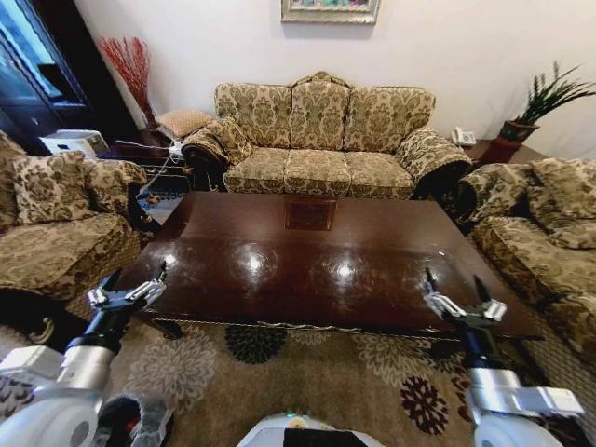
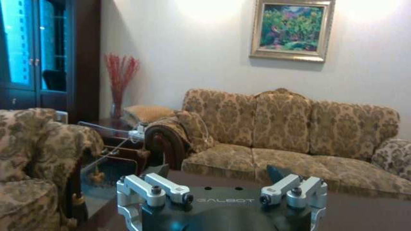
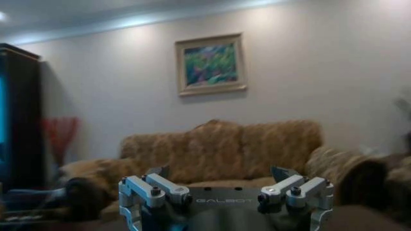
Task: Move to the front of the table and place the trash on the table into the trash bin.
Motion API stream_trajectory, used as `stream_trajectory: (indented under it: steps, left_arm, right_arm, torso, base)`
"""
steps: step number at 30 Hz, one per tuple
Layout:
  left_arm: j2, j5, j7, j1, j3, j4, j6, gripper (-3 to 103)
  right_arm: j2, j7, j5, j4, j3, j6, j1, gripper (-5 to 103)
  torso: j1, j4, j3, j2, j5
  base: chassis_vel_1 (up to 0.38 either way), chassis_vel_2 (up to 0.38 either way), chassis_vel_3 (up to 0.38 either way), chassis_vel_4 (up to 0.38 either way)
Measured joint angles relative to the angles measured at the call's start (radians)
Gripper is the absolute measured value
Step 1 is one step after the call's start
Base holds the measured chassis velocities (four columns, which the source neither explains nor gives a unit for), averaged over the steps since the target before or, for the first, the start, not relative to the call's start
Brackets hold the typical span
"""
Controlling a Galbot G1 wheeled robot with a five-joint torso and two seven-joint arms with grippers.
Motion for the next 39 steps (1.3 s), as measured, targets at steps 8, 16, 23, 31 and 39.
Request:
stream_trajectory:
  steps: [8,16,23,31,39]
  left_arm:
    - [-0.013,0.035,-0.005,0.000,0.046,0.004,-0.002,100]
    - [-0.014,0.035,-0.006,0.001,0.046,0.005,-0.002,100]
    - [-0.014,0.035,-0.006,0.001,0.046,0.006,-0.002,100]
    - [-0.014,0.034,-0.007,0.001,0.045,0.007,-0.002,100]
    - [-0.014,0.034,-0.007,0.001,0.045,0.007,-0.003,100]
  right_arm:
    - [-0.045,0.027,-0.065,0.001,-0.101,-0.067,0.033,100]
    - [-0.044,0.027,-0.065,0.000,-0.100,-0.066,0.033,100]
    - [-0.044,0.028,-0.065,-0.001,-0.098,-0.066,0.032,100]
    - [-0.043,0.028,-0.065,-0.002,-0.097,-0.065,0.032,100]
    - [-0.043,0.028,-0.065,-0.002,-0.096,-0.064,0.032,100]
  torso:
    - [0.000,0.0000,0.000,0.000,0.0000]
    - [0.000,0.0000,0.000,0.000,0.0000]
    - [0.000,0.0000,0.000,0.000,0.0000]
    - [0.000,0.0000,0.000,0.000,0.0000]
    - [0.000,0.0000,0.000,0.000,0.0000]
  base:
    - [0.000,0.000,0.000,0.000]
    - [0.000,0.000,0.000,0.000]
    - [0.000,0.000,0.000,0.000]
    - [0.000,0.000,0.000,0.000]
    - [0.000,0.000,0.000,0.000]
